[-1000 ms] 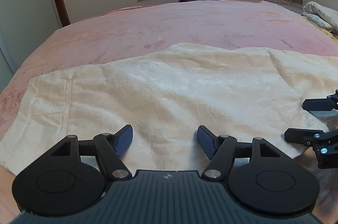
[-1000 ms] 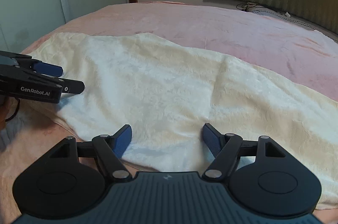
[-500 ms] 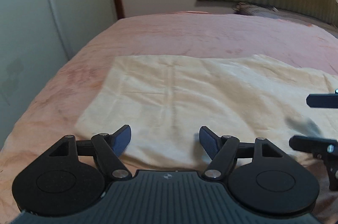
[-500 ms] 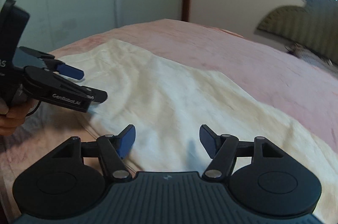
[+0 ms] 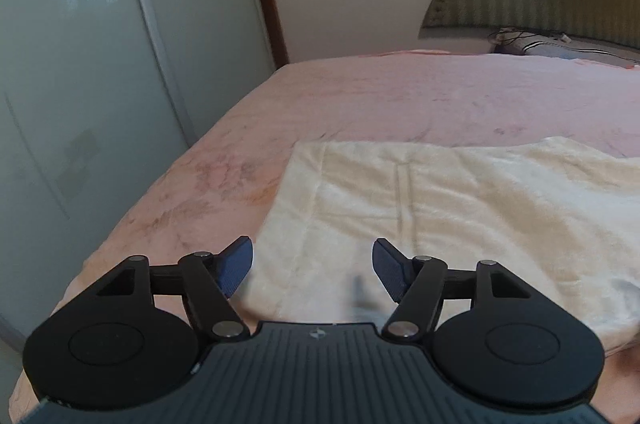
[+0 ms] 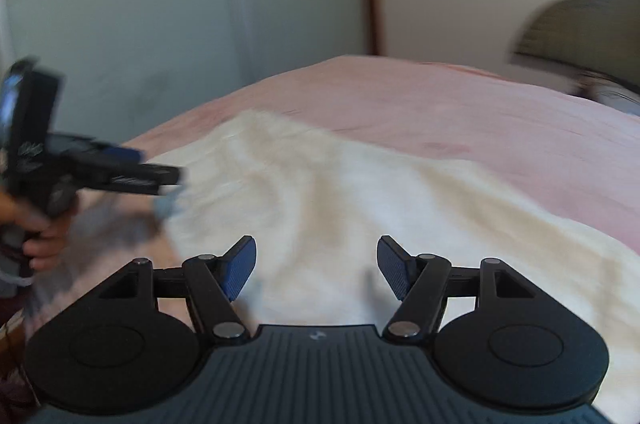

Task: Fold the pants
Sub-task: 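Open both tools and withdraw them from the folded pants, then grasp the cuff ends of the folded pants with the right tool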

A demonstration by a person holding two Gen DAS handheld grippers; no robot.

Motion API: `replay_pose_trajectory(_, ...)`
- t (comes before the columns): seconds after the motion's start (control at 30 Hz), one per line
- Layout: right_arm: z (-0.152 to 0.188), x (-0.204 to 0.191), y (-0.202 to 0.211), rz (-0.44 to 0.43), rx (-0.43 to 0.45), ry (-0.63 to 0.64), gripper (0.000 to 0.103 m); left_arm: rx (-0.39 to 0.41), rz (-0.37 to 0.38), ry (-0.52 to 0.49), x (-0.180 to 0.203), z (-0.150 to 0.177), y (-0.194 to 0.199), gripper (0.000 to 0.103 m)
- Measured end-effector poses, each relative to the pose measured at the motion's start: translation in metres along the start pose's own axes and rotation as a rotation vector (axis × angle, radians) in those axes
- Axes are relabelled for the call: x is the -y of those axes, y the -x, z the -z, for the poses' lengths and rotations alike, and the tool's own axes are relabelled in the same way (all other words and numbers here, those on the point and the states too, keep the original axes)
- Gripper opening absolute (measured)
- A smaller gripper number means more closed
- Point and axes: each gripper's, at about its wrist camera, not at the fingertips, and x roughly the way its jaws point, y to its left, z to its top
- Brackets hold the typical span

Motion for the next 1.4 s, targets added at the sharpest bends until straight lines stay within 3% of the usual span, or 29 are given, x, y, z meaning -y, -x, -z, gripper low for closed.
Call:
replay_pose_trajectory(0.17, 0.043, 0.100, 0.079, 0.271, 0.076, -0.319, 0.067, 0.066, 0.140, -0.076, 0.052, -0.014, 0.018, 0.079)
replay_pose_trajectory(0.3, 0.087, 0.165, 0.127, 0.404, 0.089, -0.557, 0.068, 0.057, 0.254, -0.173, 0.106, -0.017, 0.024, 0.079)
replay_pose_trajectory(0.37, 0.106, 0.182, 0.144, 0.466, 0.076, -0.617, 0.067, 0.047, 0.325, -0.208, 0.130, -0.016, 0.030, 0.079)
replay_pose_trajectory(0.43, 0.121, 0.186, 0.174, 0.484, 0.189, -0.684, 0.068, 0.047, 0.387, -0.255, 0.153, -0.013, 0.037, 0.079)
replay_pose_trajectory(0.53, 0.138, 0.194, 0.212, 0.573, 0.260, -0.755, 0.069, 0.056, 0.456, -0.329, 0.189, -0.009, 0.046, 0.079)
replay_pose_trajectory(0.63, 0.162, 0.213, 0.231, 0.549, 0.269, -0.888, 0.070, 0.073, 0.521, -0.390, 0.222, -0.003, 0.055, 0.080)
replay_pose_trajectory(0.77, 0.188, 0.242, 0.237, 0.395, 0.317, -1.067, 0.070, 0.066, 0.564, -0.464, 0.263, 0.003, 0.053, 0.080)
replay_pose_trajectory(0.83, 0.188, 0.251, 0.231, 0.345, 0.336, -1.078, 0.070, 0.059, 0.571, -0.489, 0.278, 0.006, 0.050, 0.080)
replay_pose_trajectory(1.1, 0.176, 0.301, 0.212, 0.366, 0.448, -1.154, 0.069, 0.029, 0.568, -0.526, 0.291, 0.010, 0.041, 0.080)
replay_pose_trajectory(1.23, 0.167, 0.327, 0.203, 0.374, 0.453, -1.178, 0.067, 0.016, 0.570, -0.506, 0.295, 0.007, 0.035, 0.080)
replay_pose_trajectory(1.27, 0.166, 0.330, 0.200, 0.390, 0.445, -1.181, 0.059, 0.008, 0.572, -0.498, 0.295, 0.005, 0.033, 0.080)
replay_pose_trajectory(1.3, 0.165, 0.334, 0.198, 0.408, 0.434, -1.183, 0.041, 0.002, 0.572, -0.488, 0.295, 0.003, 0.031, 0.080)
replay_pose_trajectory(1.37, 0.171, 0.337, 0.198, 0.422, 0.441, -1.225, 0.021, 0.001, 0.572, -0.468, 0.292, 0.000, 0.029, 0.080)
replay_pose_trajectory(1.4, 0.174, 0.338, 0.199, 0.412, 0.465, -1.249, 0.020, 0.003, 0.569, -0.462, 0.290, -0.001, 0.027, 0.080)
